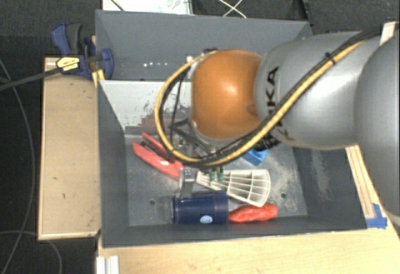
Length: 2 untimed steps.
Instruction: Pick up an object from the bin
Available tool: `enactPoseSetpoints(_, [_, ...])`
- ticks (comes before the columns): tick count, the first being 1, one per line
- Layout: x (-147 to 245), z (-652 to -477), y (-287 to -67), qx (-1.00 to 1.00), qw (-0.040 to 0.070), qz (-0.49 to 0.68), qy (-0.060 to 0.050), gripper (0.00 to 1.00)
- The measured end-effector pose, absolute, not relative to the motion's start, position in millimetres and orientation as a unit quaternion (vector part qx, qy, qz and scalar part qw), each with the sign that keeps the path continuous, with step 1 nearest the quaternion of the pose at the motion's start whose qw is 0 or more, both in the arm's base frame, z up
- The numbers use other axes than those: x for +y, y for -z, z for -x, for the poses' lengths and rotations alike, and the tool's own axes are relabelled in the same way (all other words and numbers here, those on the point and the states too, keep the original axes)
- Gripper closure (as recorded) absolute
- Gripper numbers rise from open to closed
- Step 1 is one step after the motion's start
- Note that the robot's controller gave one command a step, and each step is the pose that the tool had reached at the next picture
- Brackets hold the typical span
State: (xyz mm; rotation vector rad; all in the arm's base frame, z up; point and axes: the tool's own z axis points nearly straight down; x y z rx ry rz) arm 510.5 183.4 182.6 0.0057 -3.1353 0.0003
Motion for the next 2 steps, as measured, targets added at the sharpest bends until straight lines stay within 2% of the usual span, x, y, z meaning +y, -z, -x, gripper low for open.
enactPoseSetpoints(1, [182,-512.3,-187,-1.0,-0.001,0.001,0.001,0.0])
enactPoseSetpoints(2, [184,-585.1,-68,-1.0,0.002,0.023,0.0,0.0])
